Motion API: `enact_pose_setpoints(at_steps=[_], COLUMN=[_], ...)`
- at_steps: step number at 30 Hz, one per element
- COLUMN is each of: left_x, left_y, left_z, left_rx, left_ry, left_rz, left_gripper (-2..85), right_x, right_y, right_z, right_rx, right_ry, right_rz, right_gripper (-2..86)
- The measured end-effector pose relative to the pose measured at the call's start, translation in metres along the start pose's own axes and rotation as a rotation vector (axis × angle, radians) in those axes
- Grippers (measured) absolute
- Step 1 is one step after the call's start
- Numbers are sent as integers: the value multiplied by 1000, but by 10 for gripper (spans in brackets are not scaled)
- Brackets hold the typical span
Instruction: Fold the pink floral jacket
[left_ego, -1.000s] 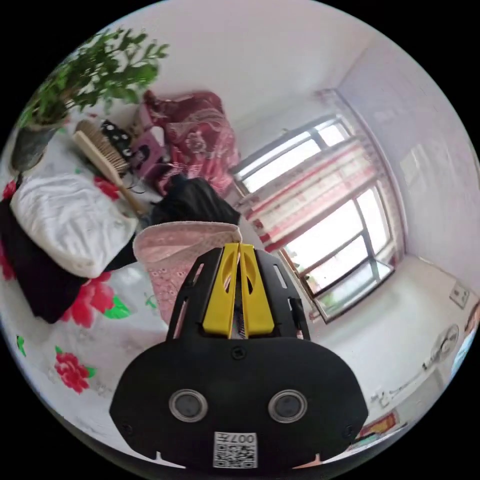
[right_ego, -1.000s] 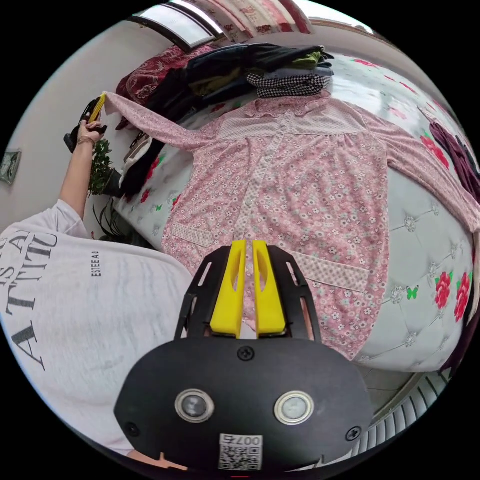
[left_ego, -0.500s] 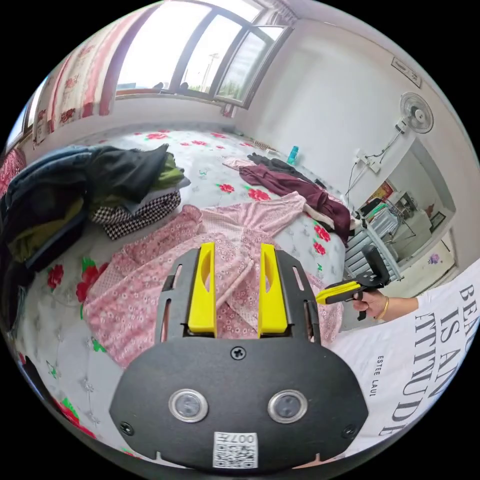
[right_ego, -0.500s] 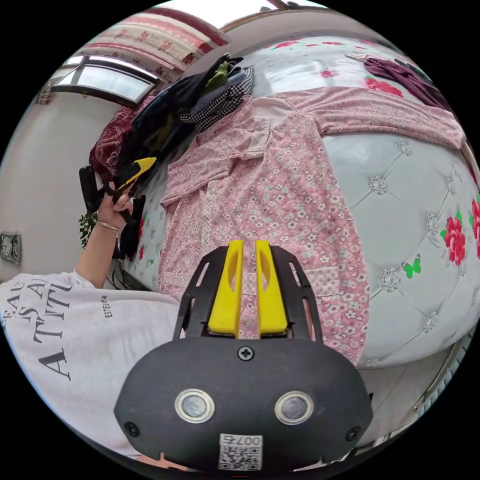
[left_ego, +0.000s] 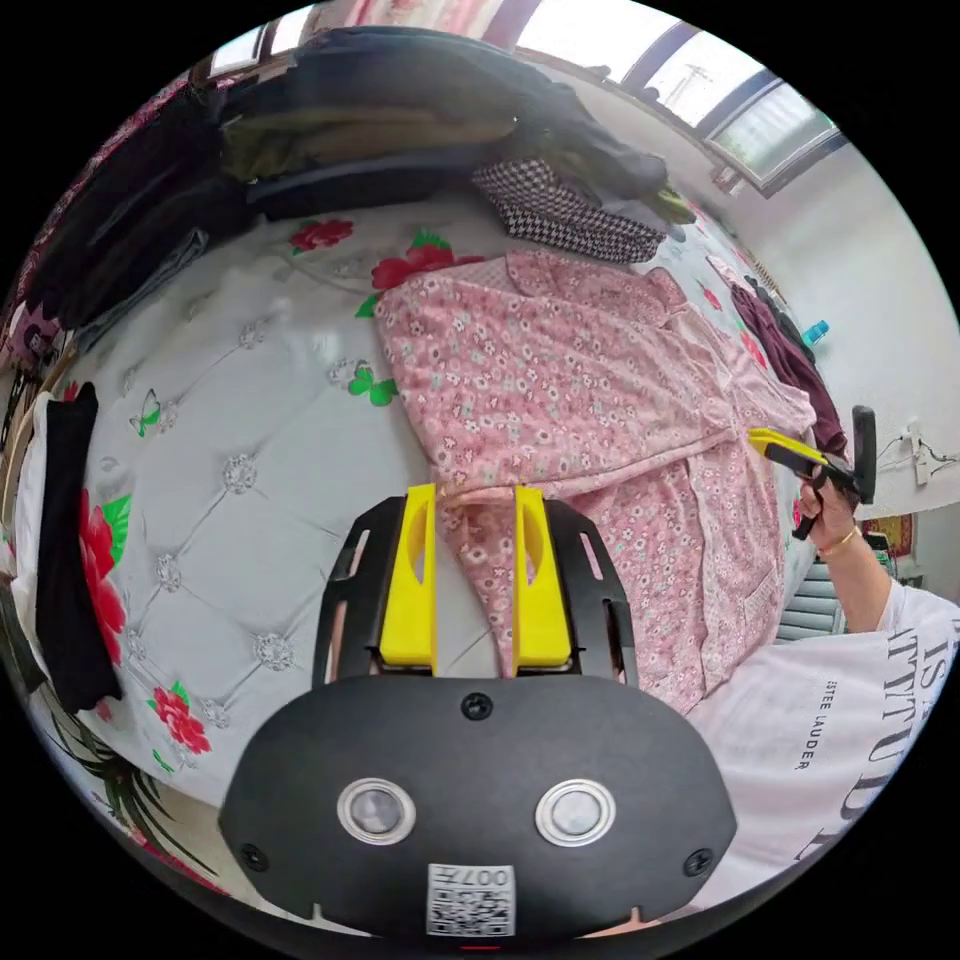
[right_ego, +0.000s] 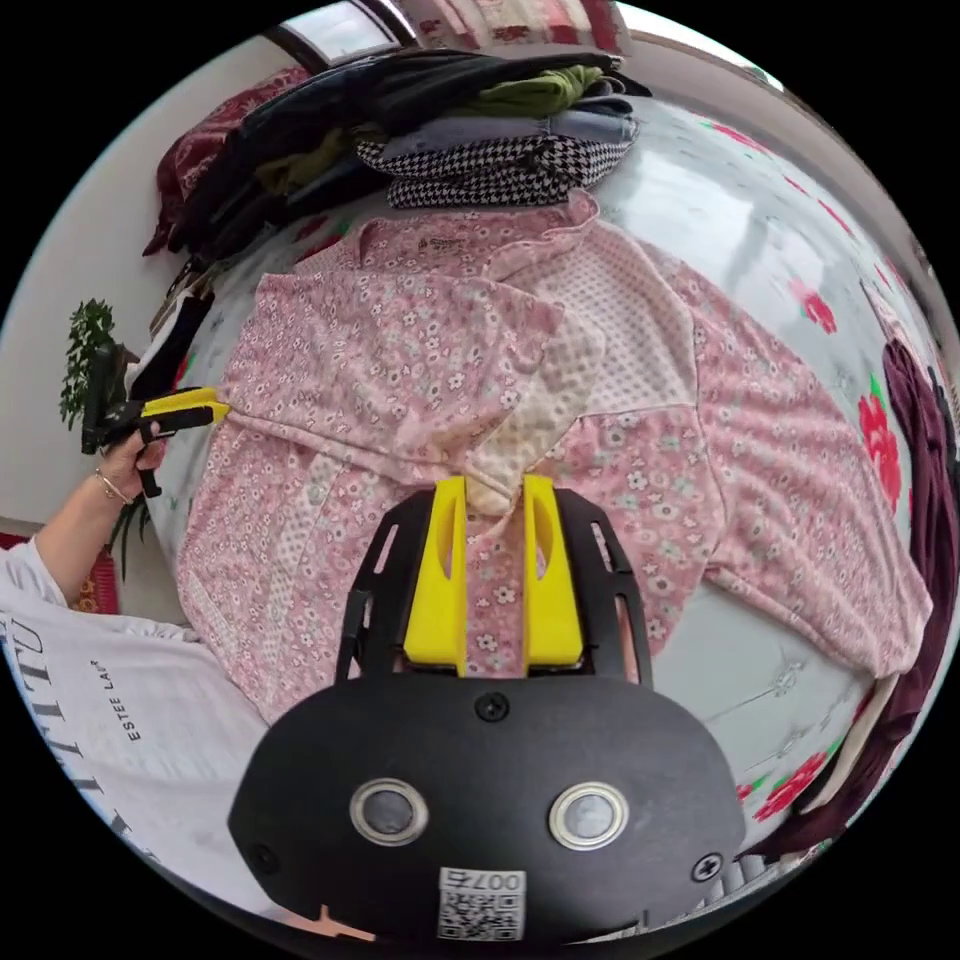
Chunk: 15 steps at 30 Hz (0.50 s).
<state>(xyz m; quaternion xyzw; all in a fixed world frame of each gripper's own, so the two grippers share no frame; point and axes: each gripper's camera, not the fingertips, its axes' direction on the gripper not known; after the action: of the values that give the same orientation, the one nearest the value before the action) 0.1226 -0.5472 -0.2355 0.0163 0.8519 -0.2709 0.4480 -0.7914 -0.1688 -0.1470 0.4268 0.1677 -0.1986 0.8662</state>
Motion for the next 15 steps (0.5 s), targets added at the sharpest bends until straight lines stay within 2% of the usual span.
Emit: enact_pose_setpoints(at_steps=[3,5,8,12,13,15], left_x=[5,1,-11,-29,-35,-44], left_y=[-7,-10,-9,-9,-10,-14], left_z=[3,-1,-11,-32,-41,-52], left_rx=[12,6,13,61,96,138], left_ry=[-59,-49,-9,55,89,122], left_rz=[16,29,22,-7,-20,-28], left_gripper=[114,118,119,115,114,113], right_x=[-16,-28,-36,-17,-4,11], right_y=[-11,-1,18,38,41,52], right_z=[-7,-43,-75,-47,-30,-26], right_rx=[-25,81,142,55,-20,-15], right_ry=[115,145,150,175,119,17], right_rz=[-88,-139,-176,-91,-16,72], right_gripper=[33,27,28,41,45,51])
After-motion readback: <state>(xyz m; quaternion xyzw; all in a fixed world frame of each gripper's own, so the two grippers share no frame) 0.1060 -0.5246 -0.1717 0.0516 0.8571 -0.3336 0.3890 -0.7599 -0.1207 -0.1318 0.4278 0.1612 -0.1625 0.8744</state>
